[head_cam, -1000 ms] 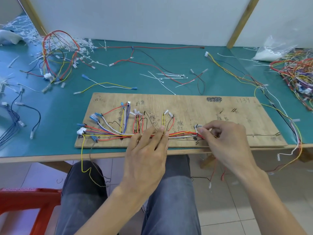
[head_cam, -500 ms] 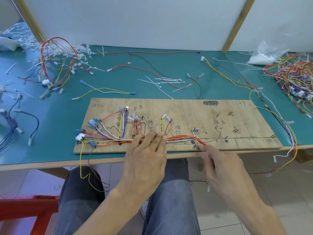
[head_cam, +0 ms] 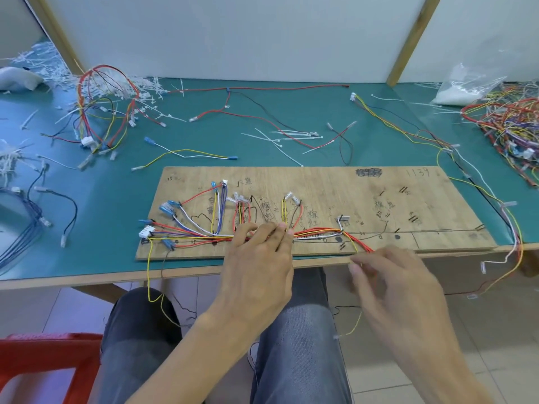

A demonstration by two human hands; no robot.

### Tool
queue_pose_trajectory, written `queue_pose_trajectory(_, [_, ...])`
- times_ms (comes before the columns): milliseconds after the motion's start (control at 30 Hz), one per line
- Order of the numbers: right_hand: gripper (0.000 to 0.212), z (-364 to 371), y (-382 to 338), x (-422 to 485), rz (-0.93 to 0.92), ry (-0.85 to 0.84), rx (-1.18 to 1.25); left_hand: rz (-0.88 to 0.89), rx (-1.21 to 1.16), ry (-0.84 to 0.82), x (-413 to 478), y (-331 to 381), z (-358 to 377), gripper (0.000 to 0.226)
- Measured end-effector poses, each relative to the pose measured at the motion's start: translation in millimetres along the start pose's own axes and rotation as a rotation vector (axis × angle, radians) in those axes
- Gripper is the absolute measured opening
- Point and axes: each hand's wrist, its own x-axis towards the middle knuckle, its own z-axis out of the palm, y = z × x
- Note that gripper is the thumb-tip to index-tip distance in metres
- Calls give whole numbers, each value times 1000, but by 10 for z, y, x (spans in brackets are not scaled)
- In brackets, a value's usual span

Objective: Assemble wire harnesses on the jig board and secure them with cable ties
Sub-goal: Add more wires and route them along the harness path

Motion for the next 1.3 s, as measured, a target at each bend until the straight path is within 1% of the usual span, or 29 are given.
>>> queue_pose_trajectory(67, [14,105,-42,242,-61,20,40,-11,5,-27,4,4,-24,43])
queue_pose_trajectory(133, [25,229,-71,427,-73,-8,46,-17,4,-30,1,6,-42,44])
queue_pose_trajectory(167, [26,296,-72,487,-74,-27,38,-19,5,-31,-2,7,-47,44])
queue_pose_trajectory(233, [22,402,-71,533,-88,-36,7,-18,9,-37,-1,14,-61,44])
queue_pose_trajectory(333, [15,500,-16,498,-155,57,0,-25,0,-40,-3,18,-70,43])
queue_pose_trajectory(433, [15,527,54,441,-236,119,-38,-20,-27,-39,-6,14,-77,41])
queue_pose_trajectory(567, [18,470,57,408,-268,105,-80,-13,-24,-44,1,8,-93,41])
queue_pose_trajectory(633, [21,401,33,432,-301,50,-118,-11,-26,-44,15,11,-106,40])
queue_pose_trajectory(700, [27,339,-5,559,-258,-48,-89,-8,-27,-52,18,13,-122,40])
queue_pose_trajectory(767, [31,297,-109,836,-113,-115,127,-3,-25,-57,18,26,-147,39])
queue_pose_trajectory(800, [28,313,-167,1037,-39,-115,249,-2,-23,-57,22,29,-156,39])
queue_pose_trajectory(833, [22,371,-216,1262,23,-118,321,-4,-21,-57,21,32,-160,39])
queue_pose_trajectory(867, [17,455,-251,1495,70,-135,335,-6,-16,-53,24,31,-157,38])
queue_pose_trajectory(900, [15,552,-281,1719,103,-162,319,-9,-12,-49,28,31,-149,37])
queue_pose_trajectory(1000, [20,876,-313,2250,183,-235,230,-17,-14,-26,21,34,-125,37])
queue_pose_trajectory(1133, [28,1118,-300,2582,247,-357,42,-24,-39,-31,10,30,-102,41])
queue_pose_trajectory(1200, [26,1169,-309,2702,226,-375,-24,-25,-31,-29,19,28,-102,40])
queue_pose_trajectory(1267, [19,1194,-328,2785,161,-409,-86,-23,-28,-24,27,24,-95,39])
queue_pose_trajectory(1300, [19,1200,-332,2806,120,-428,-109,-21,-30,-24,29,24,-95,38])
